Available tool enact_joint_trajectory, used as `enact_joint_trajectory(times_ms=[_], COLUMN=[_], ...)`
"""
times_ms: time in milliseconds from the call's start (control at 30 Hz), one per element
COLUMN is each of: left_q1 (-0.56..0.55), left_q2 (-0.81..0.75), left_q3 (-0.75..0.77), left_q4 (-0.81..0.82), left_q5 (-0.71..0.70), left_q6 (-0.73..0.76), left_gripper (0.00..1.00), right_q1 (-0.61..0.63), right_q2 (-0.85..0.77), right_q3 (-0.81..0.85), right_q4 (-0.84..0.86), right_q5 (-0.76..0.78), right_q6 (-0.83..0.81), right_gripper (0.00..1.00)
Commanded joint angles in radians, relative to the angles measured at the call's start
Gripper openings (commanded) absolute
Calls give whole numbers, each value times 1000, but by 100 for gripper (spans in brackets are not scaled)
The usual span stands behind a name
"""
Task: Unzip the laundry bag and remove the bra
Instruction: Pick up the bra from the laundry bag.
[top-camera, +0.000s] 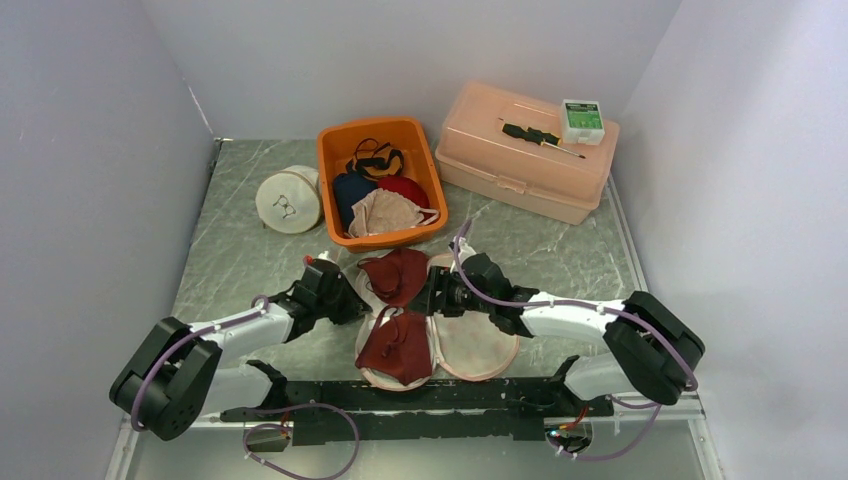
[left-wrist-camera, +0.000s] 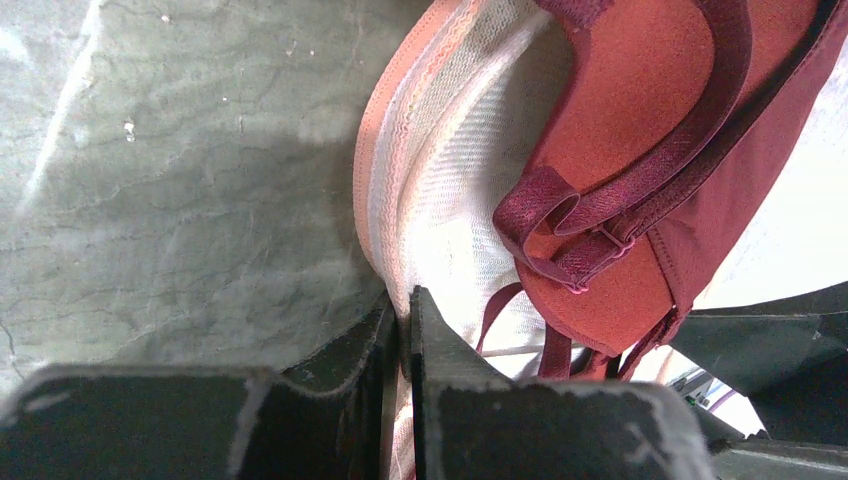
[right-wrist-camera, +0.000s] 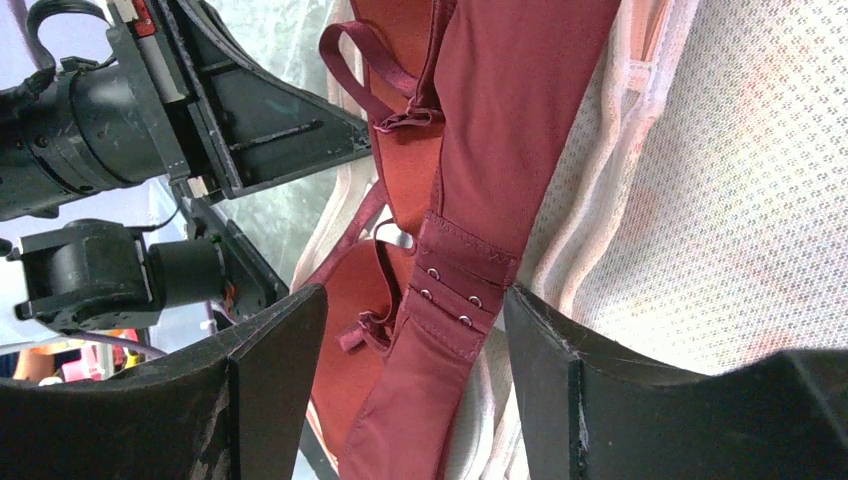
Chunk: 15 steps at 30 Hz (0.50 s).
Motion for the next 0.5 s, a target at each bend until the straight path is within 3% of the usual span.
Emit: enact_joint_trajectory(times_ms=[0, 467], left_q1=[-12, -21], left_q2=[12, 24], left_q3=[-45, -43], left_q4=[-157, -147], left_q5=[-57, -60], left_q6=[17, 14], left_gripper=[13, 11], right_q1=[3, 3], right_q2=[-1, 85], right_q3=[8, 23], right_q4=[58, 80], right_q5=[-31, -60], right_q6=[11, 14], right_gripper=[69, 69])
